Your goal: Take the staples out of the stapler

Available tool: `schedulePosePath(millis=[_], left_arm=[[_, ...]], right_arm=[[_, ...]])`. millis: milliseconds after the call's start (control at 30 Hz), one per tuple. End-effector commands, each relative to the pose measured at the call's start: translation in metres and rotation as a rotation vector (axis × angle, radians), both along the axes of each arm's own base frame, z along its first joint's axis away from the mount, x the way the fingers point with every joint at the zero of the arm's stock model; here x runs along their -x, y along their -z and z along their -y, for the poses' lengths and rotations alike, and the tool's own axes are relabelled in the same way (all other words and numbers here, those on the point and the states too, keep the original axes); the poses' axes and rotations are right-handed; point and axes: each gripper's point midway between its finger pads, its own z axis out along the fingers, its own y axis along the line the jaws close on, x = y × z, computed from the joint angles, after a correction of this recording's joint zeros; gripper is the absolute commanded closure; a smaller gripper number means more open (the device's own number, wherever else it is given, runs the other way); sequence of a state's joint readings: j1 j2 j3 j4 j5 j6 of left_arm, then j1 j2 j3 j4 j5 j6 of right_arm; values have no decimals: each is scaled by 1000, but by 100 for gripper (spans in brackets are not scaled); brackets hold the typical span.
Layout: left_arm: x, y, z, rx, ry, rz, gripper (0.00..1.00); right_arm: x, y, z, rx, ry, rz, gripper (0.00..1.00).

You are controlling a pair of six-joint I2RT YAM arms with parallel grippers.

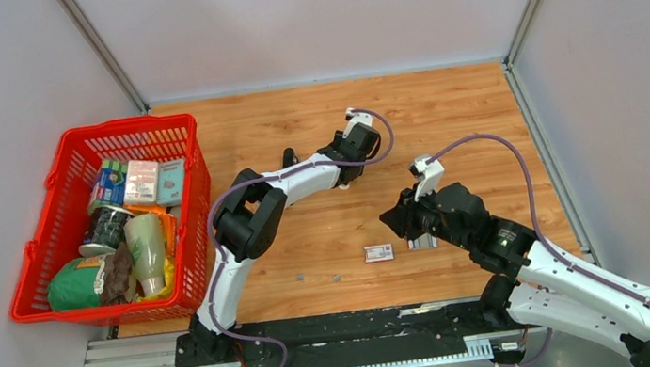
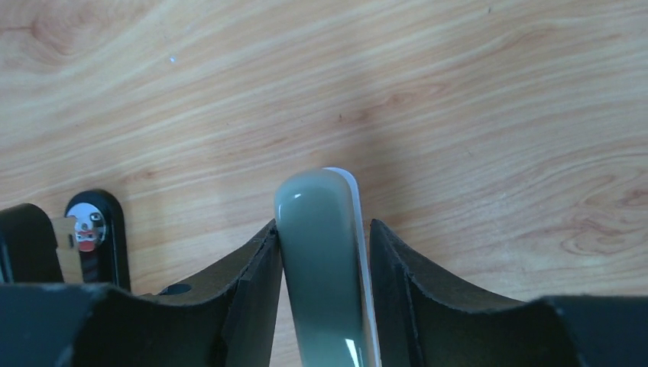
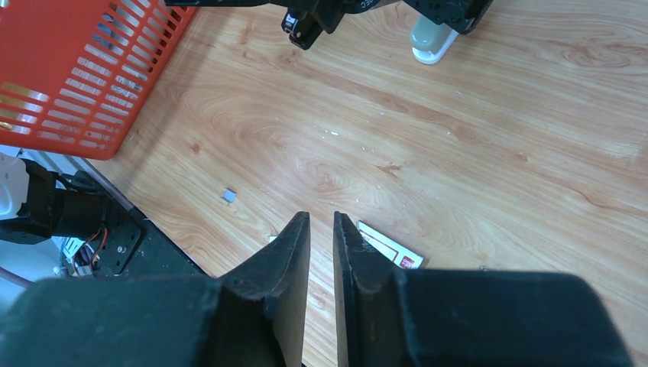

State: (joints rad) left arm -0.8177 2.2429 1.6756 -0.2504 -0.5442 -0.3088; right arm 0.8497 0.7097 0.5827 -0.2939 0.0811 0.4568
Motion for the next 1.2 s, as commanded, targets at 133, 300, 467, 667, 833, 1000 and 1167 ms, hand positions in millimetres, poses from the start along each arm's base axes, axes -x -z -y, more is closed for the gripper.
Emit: schedulePosePath(millis=[133, 300, 467, 667, 833, 1000, 1167], left_arm=[[11, -20, 16, 104, 45, -30, 46], [11, -38, 16, 106, 60, -24, 46], [8, -46, 13, 93, 66, -16, 47], [0, -53, 8, 96, 71, -5, 50], [-7, -56, 3, 87, 69, 7, 51], [-15, -56, -1, 73, 66, 16, 51], [-20, -59, -2, 73, 70, 23, 53]], right_arm=[[-2, 0, -1, -14, 10, 12, 77], [-1, 1, -2, -16, 7, 9, 76], [-2, 2, -1, -19, 11, 8, 76], [-2, 0, -1, -20, 10, 11, 76], [-3, 2, -4, -22, 1, 10, 76], [-3, 3, -6, -23, -2, 7, 76], [-4, 3, -8, -22, -6, 7, 76]])
